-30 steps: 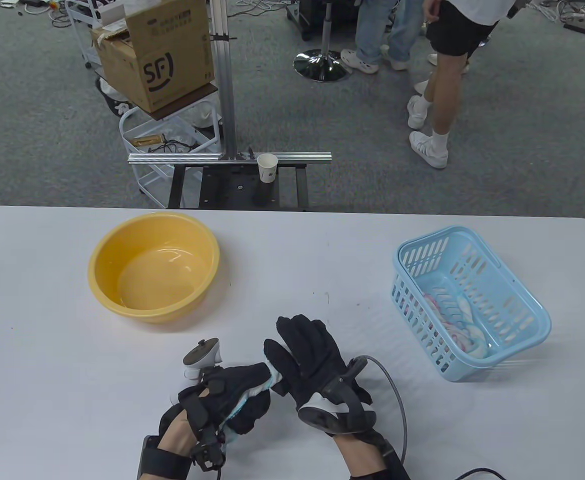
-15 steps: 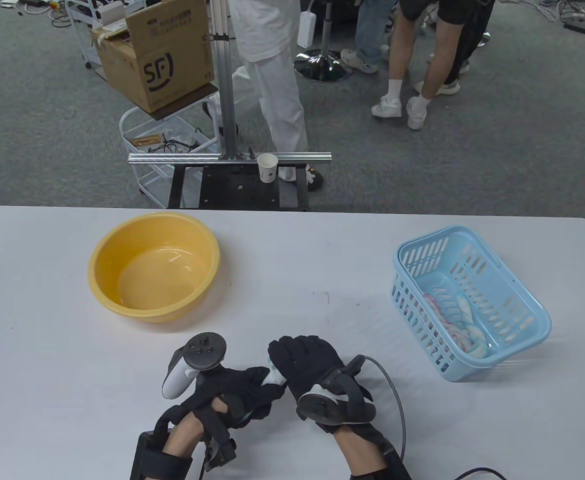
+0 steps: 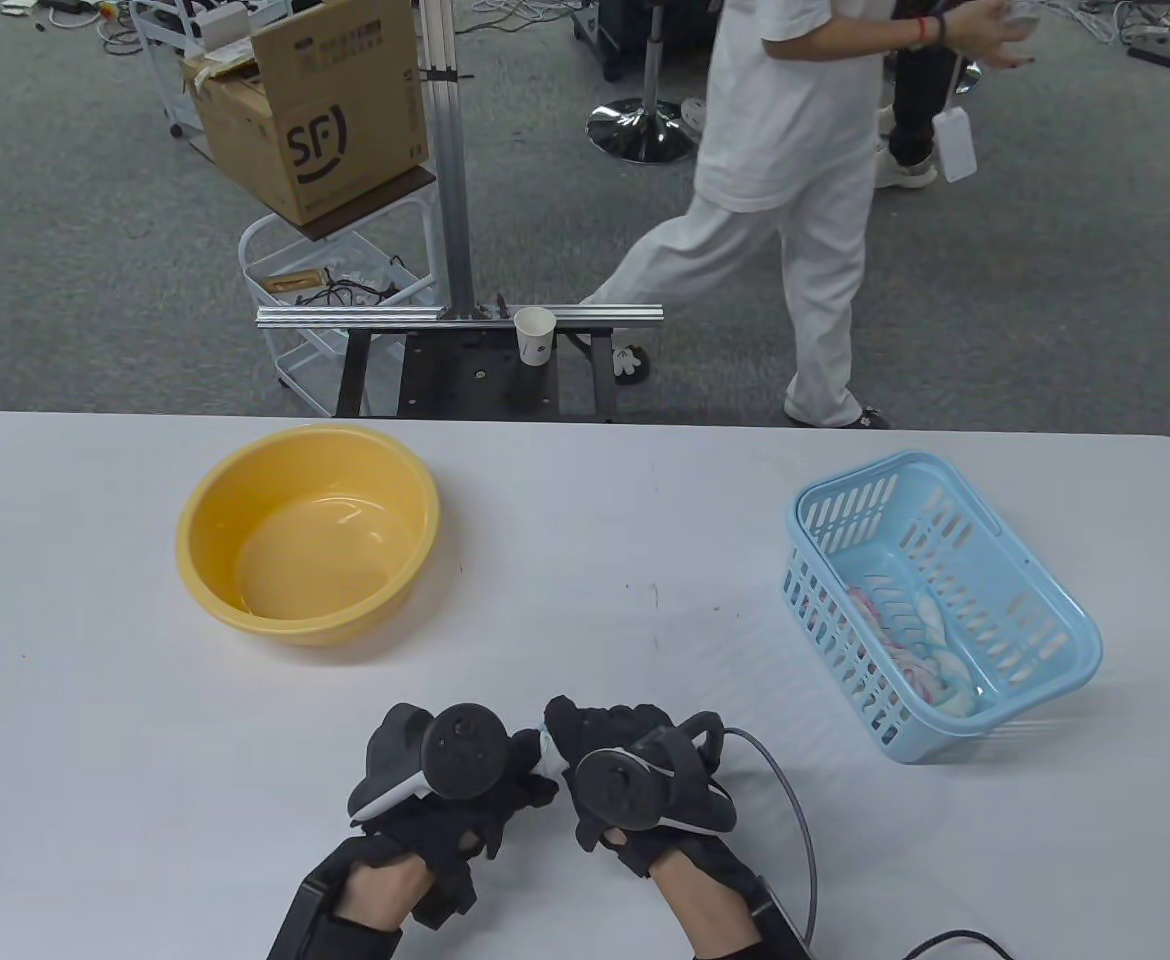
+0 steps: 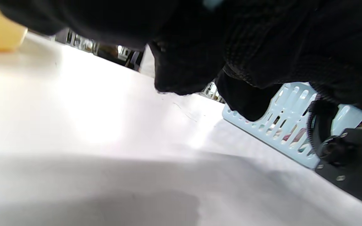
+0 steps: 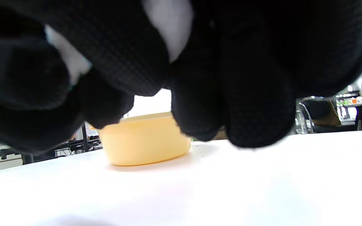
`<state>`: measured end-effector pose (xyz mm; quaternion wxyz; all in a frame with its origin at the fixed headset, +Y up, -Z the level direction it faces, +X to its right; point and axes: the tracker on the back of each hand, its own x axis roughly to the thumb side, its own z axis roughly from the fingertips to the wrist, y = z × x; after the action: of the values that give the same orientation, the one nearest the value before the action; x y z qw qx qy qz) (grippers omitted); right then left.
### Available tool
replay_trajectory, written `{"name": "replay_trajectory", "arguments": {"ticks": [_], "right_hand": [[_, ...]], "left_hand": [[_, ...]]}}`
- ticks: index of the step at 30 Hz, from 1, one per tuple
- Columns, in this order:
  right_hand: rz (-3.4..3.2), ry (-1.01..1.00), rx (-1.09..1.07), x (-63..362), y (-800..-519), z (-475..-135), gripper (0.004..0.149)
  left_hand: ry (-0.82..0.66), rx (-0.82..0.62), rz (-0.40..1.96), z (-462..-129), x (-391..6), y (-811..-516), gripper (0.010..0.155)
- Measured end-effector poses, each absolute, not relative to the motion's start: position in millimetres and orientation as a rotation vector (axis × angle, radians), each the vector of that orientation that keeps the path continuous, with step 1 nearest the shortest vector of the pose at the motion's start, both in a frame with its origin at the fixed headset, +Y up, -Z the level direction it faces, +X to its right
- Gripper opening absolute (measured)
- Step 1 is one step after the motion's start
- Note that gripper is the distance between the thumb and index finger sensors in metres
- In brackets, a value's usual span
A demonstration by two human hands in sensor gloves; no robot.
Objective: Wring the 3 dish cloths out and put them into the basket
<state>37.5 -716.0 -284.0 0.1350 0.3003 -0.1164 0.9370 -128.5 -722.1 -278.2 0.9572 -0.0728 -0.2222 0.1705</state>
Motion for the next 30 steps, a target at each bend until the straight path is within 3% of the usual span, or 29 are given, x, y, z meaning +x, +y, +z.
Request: {"name": "replay_trajectory", "arguments": {"ticks": [8, 15, 24, 30], "right_hand": [[2.657, -0.155, 0.739, 39.8, -721.0, -289.0, 0.045], [2.535, -0.005, 0.625, 49.0, -728.2, -296.4, 0.045], [2.506, -0.095, 0.582, 64.1, -723.6, -299.1, 0.052], [2.512, -0.324, 0.512, 86.7, -704.3, -299.2, 0.052]], "left_hand": [[-0.473, -0.013, 0.158, -272.4, -120.4, -716.1, 0.057], [-0.475, 0.006, 0.162, -271.3, -120.5, -718.7, 0.059], [-0.445, 0.071, 0.252, -269.2, -131.3, -712.7, 0.068], [-0.41, 0.108, 0.295, -270.0, -141.9, -708.1, 0.062]]}}
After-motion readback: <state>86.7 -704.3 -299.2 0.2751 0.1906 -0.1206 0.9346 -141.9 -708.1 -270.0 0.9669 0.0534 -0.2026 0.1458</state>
